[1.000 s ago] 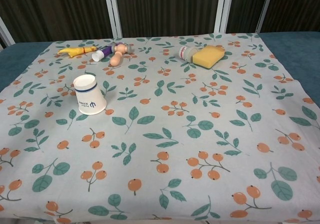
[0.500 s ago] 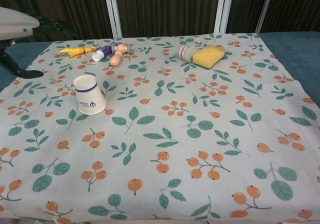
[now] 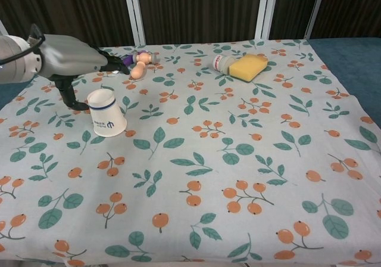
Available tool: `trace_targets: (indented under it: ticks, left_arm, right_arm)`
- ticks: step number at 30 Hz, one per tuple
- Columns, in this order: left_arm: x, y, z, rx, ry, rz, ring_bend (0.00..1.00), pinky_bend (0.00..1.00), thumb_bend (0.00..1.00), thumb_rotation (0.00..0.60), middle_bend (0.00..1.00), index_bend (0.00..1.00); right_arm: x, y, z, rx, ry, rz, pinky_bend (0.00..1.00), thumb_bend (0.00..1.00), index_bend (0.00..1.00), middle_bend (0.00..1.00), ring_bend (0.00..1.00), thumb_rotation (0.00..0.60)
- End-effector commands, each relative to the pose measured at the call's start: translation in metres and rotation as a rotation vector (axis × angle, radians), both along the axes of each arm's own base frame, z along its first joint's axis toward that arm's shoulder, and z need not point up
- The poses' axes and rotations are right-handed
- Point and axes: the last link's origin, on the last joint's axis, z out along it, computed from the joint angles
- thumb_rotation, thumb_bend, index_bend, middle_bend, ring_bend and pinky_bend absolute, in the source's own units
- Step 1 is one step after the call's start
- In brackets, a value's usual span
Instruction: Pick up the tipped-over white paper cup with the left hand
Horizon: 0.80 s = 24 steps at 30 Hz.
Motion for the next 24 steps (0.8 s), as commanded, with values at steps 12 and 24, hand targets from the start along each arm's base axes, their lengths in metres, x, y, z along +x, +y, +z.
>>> trace_targets:
  ticks: [12, 24]
  left_arm:
    - [0.009, 0.008, -0.024, 0.021, 0.134, -0.101, 0.0, 0.0, 0.29, 0.6, 0.0, 0.01]
    - [0.005, 0.007, -0.038, -0.001, 0.161, -0.144, 0.0, 0.0, 0.28, 0.6, 0.17, 0.22]
  right_arm:
    - [-0.002, -0.003, -0.003, -0.008, -0.013, -0.004, 0.0, 0.29, 0.0, 0.0, 0.0, 0.6]
    - [-0.004, -0.002, 0.0, -0.012, -0.016, -0.014, 0.0, 0.29, 0.0, 0.0, 0.0, 0.6]
